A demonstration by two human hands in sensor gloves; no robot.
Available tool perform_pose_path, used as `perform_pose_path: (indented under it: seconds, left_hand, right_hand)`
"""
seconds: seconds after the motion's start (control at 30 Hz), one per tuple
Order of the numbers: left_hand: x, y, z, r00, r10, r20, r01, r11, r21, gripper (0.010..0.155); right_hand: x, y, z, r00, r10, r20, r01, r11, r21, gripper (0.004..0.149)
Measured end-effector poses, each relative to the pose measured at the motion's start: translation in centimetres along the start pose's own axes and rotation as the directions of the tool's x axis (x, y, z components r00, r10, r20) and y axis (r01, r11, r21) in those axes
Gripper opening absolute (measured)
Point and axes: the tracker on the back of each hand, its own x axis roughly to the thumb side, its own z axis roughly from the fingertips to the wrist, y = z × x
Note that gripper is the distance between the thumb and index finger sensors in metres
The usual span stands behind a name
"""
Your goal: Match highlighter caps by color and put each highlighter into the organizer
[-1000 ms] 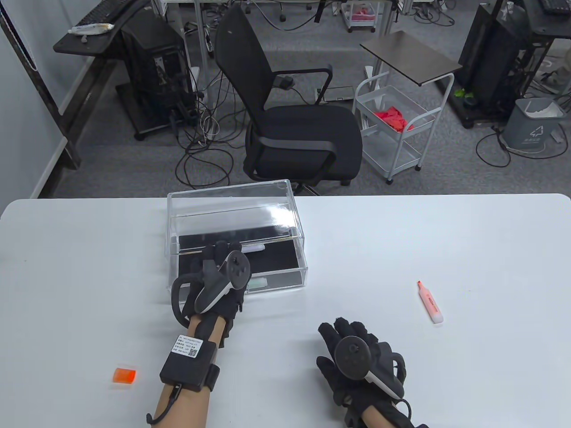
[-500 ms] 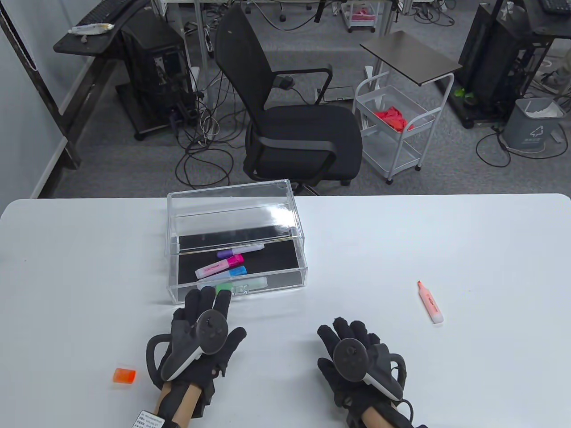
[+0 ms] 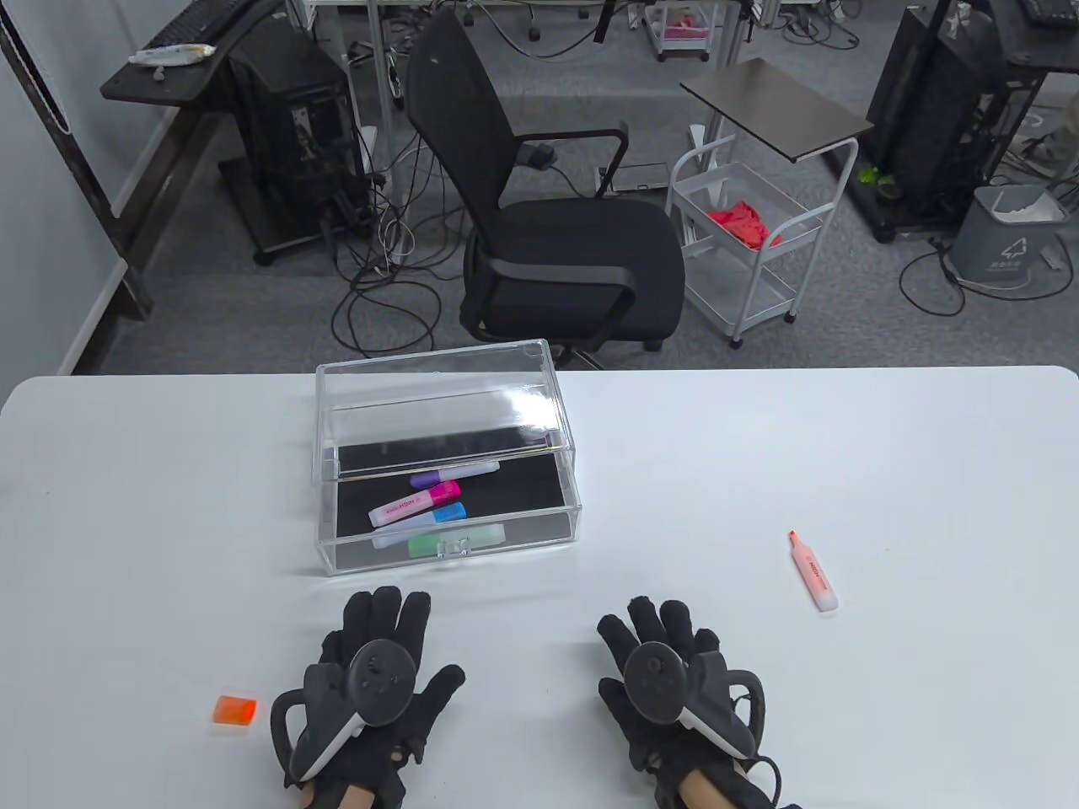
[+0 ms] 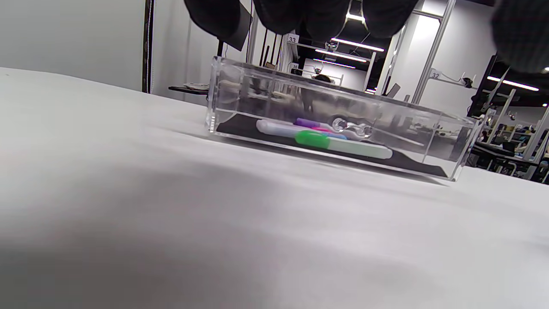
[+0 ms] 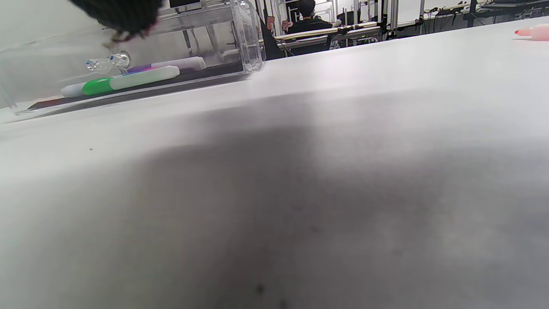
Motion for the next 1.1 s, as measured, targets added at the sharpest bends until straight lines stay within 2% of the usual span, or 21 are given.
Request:
perform_pose_path:
  seconds: [0.57,0.73,0.9,1.0,1.1]
  left_hand:
    - [-1.0,-2.4,-0.8,0.998,-0.046,-0.052,0.04,0.992,-0.119,0.089]
    - [-0.9,-2.4,-0.9,0.998,-0.035,-0.043,0.029,0.99,-0.136,0.09]
    - [-0.9,-2.5,-1.0,0.998,-0.043,-0.041,0.037,0.988,-0.151,0.09]
    - [-1.0,-2.6,-1.2,0.997,-0.055,-0.05,0.046,0.985,-0.164,0.09]
    - [-1.1,-2.6,-1.2,0.996,-0.063,-0.061,0.052,0.984,-0.168,0.09]
  right_hand:
    - [-1.8,-0.3,-0.1,0.993,0.051,-0.106,-0.052,0.999,-0.005,0.069]
    - [-4.3,-3.0,-1.0,0.98,0.033,-0.199,-0.043,0.998,-0.044,0.072]
    - [-8.1,-6.8,-2.4,0.944,-0.015,-0.331,-0.021,0.994,-0.107,0.073]
    - [-10.7,-8.4,-3.3,0.908,-0.014,-0.419,-0.042,0.992,-0.123,0.074]
    - [-13.3,-9.1,-4.2,0.855,-0.087,-0.511,0.023,0.991,-0.129,0.074]
